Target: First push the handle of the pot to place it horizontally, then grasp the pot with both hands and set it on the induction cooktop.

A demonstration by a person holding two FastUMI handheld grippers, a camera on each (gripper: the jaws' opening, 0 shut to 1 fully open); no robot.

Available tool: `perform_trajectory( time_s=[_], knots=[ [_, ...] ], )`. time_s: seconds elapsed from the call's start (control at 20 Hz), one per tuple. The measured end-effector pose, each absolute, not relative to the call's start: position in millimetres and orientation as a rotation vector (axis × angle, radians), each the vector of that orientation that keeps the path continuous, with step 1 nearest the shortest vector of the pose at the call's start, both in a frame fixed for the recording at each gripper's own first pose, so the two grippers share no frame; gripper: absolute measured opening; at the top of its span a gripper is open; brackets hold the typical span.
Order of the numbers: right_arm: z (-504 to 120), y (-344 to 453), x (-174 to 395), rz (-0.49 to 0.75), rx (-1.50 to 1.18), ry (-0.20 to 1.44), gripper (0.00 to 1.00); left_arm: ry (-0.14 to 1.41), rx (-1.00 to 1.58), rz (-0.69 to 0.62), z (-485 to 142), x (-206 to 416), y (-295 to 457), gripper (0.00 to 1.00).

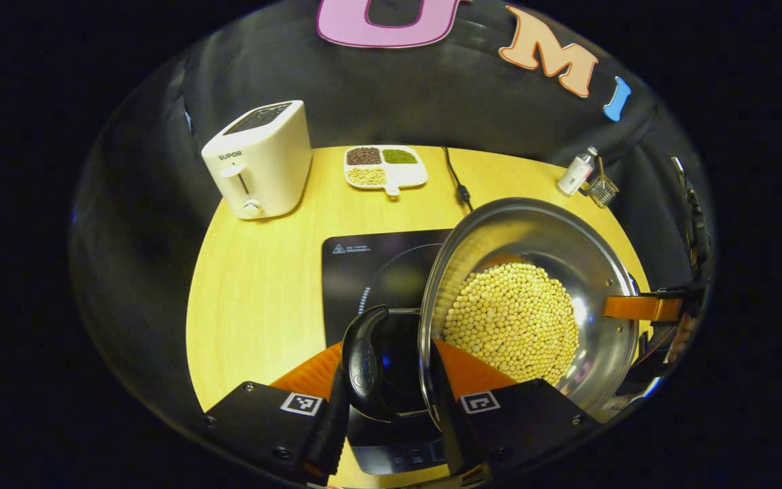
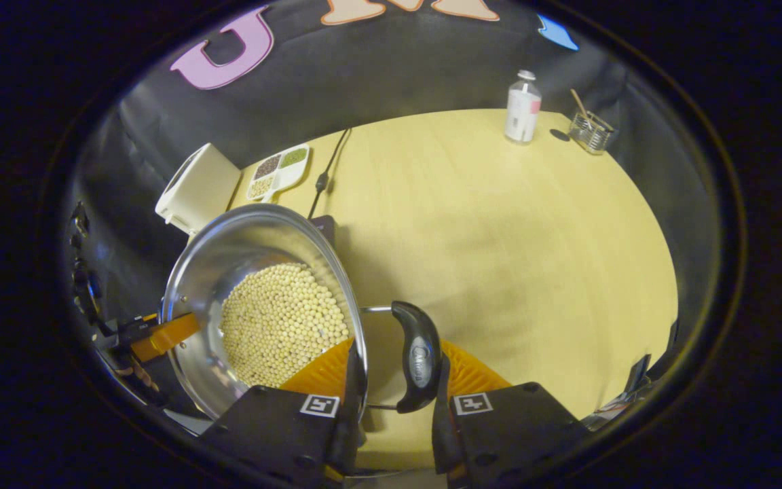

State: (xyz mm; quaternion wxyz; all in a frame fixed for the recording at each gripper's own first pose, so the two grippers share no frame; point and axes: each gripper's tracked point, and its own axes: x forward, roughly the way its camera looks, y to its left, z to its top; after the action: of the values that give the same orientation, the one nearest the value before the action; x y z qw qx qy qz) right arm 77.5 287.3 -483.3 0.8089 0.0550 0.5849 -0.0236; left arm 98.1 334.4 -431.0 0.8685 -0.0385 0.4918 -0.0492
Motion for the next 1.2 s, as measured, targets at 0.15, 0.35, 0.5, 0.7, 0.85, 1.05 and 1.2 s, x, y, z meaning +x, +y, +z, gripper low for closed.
perform_trajectory(
  time_s=[0.15, 0.35, 0.5, 0.7, 0.85, 1.05, 1.2],
  knots=[
    [-497, 305, 82, -0.042, 0.110, 1.271, 0.46, 1.045, -0.080, -0.087, -443, 99, 355, 0.59],
    [-500, 319, 90, -0.034, 0.102, 1.267, 0.46, 1.024, -0.090, -0.078, -446, 104, 369, 0.60],
    [-501, 324, 99, -0.043, 0.111, 1.258, 0.46, 1.003, -0.075, -0.079, -446, 119, 376, 0.58],
    [-503, 327, 105, -0.027, 0.115, 1.251, 0.41, 1.005, -0.070, -0.069, -448, 119, 376, 0.60],
    [-495, 325, 110, -0.023, 0.130, 1.200, 0.52, 0.977, -0.026, -0.023, -442, 120, 382, 0.70],
    [-481, 325, 112, 0.010, 0.159, 1.164, 0.76, 0.904, 0.087, 0.027, -415, 127, 393, 0.82],
    [-471, 314, 108, 0.017, 0.145, 1.132, 1.00, 0.858, 0.122, 0.052, -395, 125, 392, 0.91]
  ],
)
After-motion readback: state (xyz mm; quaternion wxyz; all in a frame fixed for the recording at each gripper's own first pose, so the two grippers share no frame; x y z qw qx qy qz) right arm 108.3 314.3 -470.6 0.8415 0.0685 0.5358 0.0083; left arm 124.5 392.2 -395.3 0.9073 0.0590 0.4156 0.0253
